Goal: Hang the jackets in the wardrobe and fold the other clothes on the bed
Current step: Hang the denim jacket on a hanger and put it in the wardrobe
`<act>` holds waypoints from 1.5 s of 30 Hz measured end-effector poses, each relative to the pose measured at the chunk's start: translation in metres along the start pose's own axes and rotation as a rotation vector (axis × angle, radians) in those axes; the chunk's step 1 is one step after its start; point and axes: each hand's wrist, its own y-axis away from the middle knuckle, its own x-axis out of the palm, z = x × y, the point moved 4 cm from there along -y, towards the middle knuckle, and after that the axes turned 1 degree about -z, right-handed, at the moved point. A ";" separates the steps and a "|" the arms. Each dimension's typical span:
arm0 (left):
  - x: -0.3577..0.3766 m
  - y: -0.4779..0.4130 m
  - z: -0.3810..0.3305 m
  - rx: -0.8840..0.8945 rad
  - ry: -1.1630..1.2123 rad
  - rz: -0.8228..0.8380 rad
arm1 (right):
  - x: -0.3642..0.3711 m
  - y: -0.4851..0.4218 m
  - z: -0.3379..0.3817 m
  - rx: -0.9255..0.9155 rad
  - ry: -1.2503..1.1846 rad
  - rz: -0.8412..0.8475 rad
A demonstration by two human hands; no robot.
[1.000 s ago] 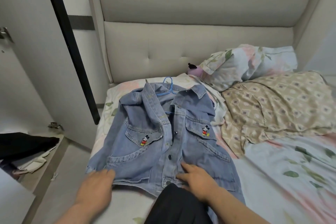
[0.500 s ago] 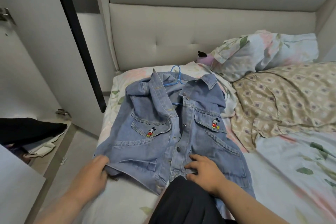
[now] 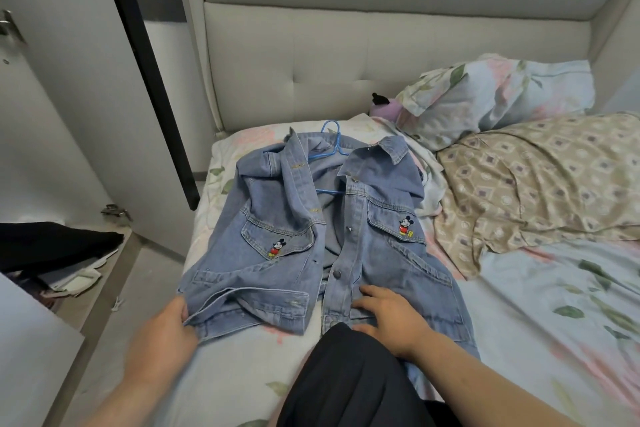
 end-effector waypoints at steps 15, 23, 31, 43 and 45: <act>0.009 0.010 -0.016 -0.405 0.861 0.390 | -0.020 0.118 -0.085 0.729 -1.071 -0.349; -0.040 -0.022 -0.041 -0.465 1.174 0.202 | -0.053 0.100 -0.114 0.727 -1.685 -0.634; -0.028 0.004 -0.015 -0.420 0.522 0.179 | -0.017 0.139 -0.139 0.963 -1.278 -0.459; 0.020 0.033 -0.095 0.626 -0.208 0.367 | -0.039 0.040 -0.005 0.151 -0.287 -0.232; 0.028 0.031 -0.090 0.609 -0.192 0.401 | -0.036 0.019 0.007 0.111 -0.229 -0.175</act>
